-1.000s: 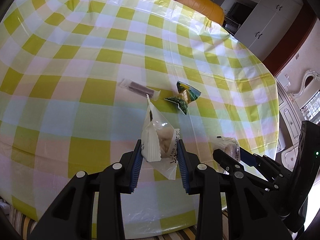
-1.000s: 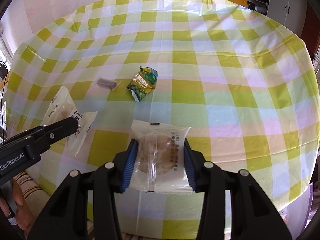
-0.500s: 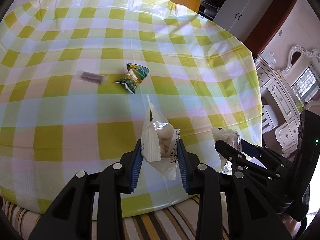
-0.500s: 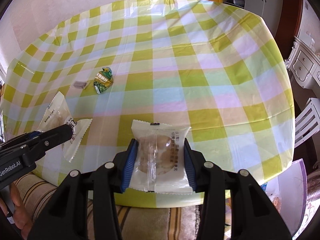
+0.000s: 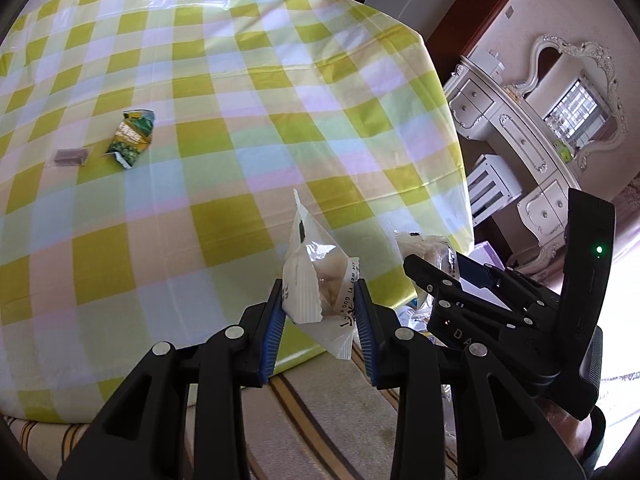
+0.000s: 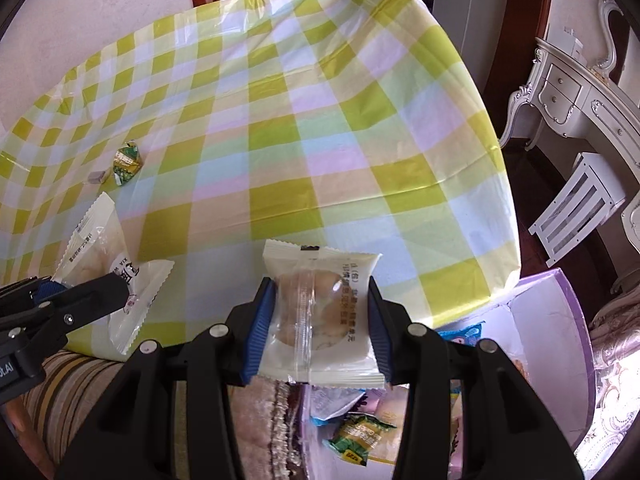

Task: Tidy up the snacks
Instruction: 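Carry both biscuit bags over the white box and open both grippers, then move both tools back to the purple bar and green pea bag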

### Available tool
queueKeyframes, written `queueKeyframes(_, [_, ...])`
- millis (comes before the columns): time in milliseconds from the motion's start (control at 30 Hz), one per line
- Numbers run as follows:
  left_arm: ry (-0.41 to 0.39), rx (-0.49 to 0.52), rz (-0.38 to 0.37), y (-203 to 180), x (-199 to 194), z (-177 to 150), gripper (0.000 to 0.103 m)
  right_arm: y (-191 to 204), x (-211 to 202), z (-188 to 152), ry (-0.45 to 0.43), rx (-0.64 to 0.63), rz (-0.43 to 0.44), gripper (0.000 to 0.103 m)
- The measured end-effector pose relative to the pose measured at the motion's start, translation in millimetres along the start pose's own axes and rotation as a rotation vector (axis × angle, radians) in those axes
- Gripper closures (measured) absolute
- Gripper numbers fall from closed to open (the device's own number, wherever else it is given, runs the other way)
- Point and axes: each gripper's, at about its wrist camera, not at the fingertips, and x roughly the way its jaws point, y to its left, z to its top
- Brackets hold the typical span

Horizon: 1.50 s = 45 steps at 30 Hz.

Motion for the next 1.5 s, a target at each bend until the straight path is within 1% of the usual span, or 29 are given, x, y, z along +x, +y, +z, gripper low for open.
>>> queueKeyframes(333, [0.063, 0.091, -0.058, -45.2, 20.3, -6.6, 0.07, -41.9, 0.3, -12.6, 0.013, 0.063, -0.063, 0.058])
queueKeyframes(833, [0.139, 0.207, -0.126, -92.7, 37.8, -18.8, 0.069, -95.2, -3.2, -27.4, 0.034, 0.152, -0.151, 0.057])
queueKeyframes(900, [0.144, 0.224, -0.128, -97.1, 39.6, -19.8, 0.063, -99.8, -3.4, -28.3, 0.037, 0.165, -0.161, 0.052])
queueKeyframes(933, [0.144, 0.227, -0.124, -98.0, 40.0, -20.0, 0.059, -101.5, -3.9, -28.7, 0.035, 0.17, -0.165, 0.045])
queueKeyframes(967, [0.144, 0.226, -0.122, -97.6, 39.8, -19.9, 0.052, -102.6, -4.6, -28.9, 0.033, 0.172, -0.17, 0.04])
queueKeyframes(1000, [0.143, 0.222, -0.121, -96.8, 39.7, -19.8, 0.048, -103.2, -5.1, -29.0, 0.032, 0.174, -0.172, 0.039])
queueKeyframes(1133, [0.143, 0.211, -0.114, -94.6, 39.5, -19.2, 0.045, -101.1, -4.9, -28.7, 0.033, 0.17, -0.17, 0.035])
queueKeyframes(1233, [0.14, 0.206, -0.108, -93.6, 38.2, -18.7, 0.041, -97.3, -4.4, -27.5, 0.036, 0.163, -0.165, 0.034])
queueKeyframes(1500, [0.117, 0.193, -0.076, -85.6, 34.0, -16.0, 0.038, -86.3, -6.8, -23.6, 0.034, 0.143, -0.155, 0.029])
